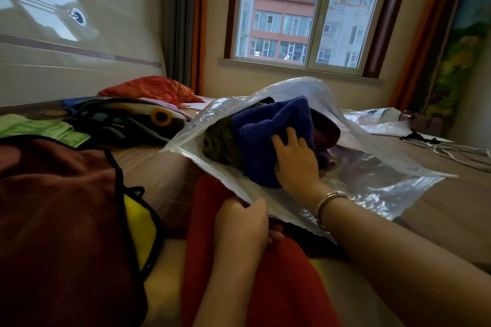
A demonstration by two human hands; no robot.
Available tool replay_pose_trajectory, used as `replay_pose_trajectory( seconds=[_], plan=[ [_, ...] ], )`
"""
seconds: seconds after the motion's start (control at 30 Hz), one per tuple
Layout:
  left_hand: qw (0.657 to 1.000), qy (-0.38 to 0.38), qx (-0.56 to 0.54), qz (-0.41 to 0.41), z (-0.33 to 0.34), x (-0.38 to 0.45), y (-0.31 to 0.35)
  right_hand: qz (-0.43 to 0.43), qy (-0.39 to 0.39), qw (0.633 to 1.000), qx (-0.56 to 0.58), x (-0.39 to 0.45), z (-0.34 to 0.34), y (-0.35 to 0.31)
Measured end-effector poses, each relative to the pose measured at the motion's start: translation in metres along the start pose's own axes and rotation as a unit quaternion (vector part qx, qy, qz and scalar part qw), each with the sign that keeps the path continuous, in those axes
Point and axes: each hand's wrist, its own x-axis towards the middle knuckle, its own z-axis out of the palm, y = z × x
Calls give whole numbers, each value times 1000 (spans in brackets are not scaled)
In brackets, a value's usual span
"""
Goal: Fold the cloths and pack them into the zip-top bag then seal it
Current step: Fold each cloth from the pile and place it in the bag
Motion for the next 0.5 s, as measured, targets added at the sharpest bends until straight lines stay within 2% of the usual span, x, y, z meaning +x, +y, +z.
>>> replay_pose_trajectory(
  seconds=[0.07,0.17,0.3,0.5],
  plan=[
    [1000,-4,-4,-3,-1,-1,-1,-48,-40,994,-86,0,1,6],
    [1000,-25,-2,-2,-3,-1,-4,-90,-64,981,-157,15,3,13],
    [997,-79,-21,-8,-14,1,-6,-27,-184,972,-141,51,22,20],
    [992,-122,-34,-16,-21,6,-3,40,-228,953,-198,89,58,17]
  ],
)
